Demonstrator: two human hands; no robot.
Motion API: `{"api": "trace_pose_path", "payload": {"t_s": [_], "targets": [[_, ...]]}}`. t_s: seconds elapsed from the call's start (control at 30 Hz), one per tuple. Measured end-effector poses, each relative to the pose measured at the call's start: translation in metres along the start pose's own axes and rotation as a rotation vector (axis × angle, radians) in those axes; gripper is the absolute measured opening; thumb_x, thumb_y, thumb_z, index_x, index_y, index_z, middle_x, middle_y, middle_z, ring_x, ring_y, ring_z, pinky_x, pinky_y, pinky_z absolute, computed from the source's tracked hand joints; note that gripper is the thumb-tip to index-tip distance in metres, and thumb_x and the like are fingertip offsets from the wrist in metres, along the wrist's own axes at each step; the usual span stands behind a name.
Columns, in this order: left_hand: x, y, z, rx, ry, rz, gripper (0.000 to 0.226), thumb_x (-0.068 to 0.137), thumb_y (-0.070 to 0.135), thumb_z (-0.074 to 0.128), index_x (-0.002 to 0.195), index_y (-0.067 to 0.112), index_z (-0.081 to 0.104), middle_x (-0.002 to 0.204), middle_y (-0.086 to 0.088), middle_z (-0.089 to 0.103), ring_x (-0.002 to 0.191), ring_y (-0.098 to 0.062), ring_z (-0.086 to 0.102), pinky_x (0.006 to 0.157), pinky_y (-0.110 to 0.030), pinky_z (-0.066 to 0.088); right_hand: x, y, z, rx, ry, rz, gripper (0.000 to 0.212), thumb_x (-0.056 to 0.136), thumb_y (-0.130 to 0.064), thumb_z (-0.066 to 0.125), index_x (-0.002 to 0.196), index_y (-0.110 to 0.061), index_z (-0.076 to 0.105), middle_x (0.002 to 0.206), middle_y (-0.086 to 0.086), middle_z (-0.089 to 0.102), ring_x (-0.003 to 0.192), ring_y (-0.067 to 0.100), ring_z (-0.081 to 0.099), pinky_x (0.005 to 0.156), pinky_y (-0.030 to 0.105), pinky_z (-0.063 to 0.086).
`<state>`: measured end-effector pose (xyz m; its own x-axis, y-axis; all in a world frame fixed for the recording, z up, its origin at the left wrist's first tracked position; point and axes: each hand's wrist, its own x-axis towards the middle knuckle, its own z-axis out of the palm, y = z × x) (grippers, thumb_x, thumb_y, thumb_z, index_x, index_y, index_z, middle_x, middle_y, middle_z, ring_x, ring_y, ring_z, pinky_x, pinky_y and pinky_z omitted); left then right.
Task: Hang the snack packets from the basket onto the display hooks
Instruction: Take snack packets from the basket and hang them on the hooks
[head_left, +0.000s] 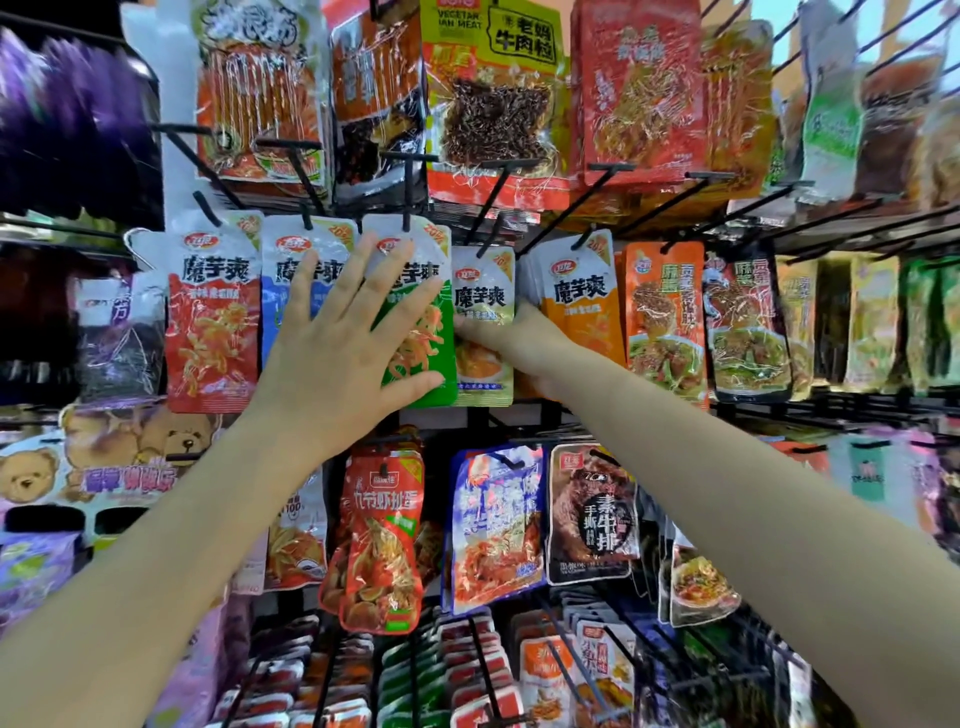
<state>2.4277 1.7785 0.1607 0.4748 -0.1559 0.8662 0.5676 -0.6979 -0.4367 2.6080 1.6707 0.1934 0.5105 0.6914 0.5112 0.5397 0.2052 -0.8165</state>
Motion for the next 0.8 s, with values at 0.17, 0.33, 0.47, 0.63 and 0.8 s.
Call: {"api": "trace_pose_path", "payload": {"t_s": [0.17,0.33,0.47,0.63,0.8], "targets": [[-0.001,0.0,0.0,0.006,-0.001,0.001,0.077,0.095,0.068,0.036,0.158,0.026,0.024,0.168,-0.009,0.016,0.156,-0.03,0.008,0.121,-0.063,0.007,0.005,0.006,-0.001,0.007,-0.004,-0.022,0.076,0.064,-0.047,0.09,0.125,-0.013,0.061,0.114,0.002,0.073,0.104,0.02,0.07,0.099,0.043,0.055],[-0.001,0.001,-0.002,0.003,-0.013,-0.006,0.079,0.094,0.069,0.037,0.159,0.025,0.025,0.168,-0.009,0.015,0.156,-0.03,0.007,0.121,-0.063,0.005,0.002,0.005,-0.01,0.123,-0.096,0.031,0.071,0.064,-0.033,0.094,0.122,-0.006,0.063,0.108,0.01,0.076,0.099,0.027,0.074,0.095,0.048,0.057],[-0.001,-0.001,-0.001,-0.003,-0.017,-0.007,0.078,0.095,0.07,0.035,0.158,0.026,0.026,0.168,-0.009,0.016,0.156,-0.03,0.008,0.121,-0.063,0.006,-0.003,0.0,-0.016,0.212,-0.163,0.07,0.024,0.087,-0.01,0.076,0.109,-0.005,0.067,0.1,0.012,0.077,0.085,0.024,0.074,0.076,0.037,0.063],[-0.002,-0.001,-0.001,-0.001,-0.038,-0.008,0.08,0.091,0.07,0.026,0.159,0.028,0.023,0.168,-0.008,0.014,0.156,-0.03,0.008,0.121,-0.063,0.008,-0.016,-0.007,-0.023,0.258,-0.239,0.078,0.009,0.092,-0.01,0.069,0.101,-0.01,0.068,0.082,0.003,0.077,0.071,0.015,0.074,0.06,0.027,0.059],[-0.001,0.001,-0.002,-0.017,-0.045,-0.018,0.081,0.091,0.072,0.023,0.16,0.029,0.019,0.169,-0.008,0.013,0.156,-0.029,0.006,0.121,-0.063,0.006,-0.032,-0.013,-0.03,0.301,-0.28,0.072,0.009,0.094,-0.015,0.066,0.102,-0.013,0.066,0.084,0.003,0.077,0.071,0.016,0.075,0.06,0.028,0.059]]}}
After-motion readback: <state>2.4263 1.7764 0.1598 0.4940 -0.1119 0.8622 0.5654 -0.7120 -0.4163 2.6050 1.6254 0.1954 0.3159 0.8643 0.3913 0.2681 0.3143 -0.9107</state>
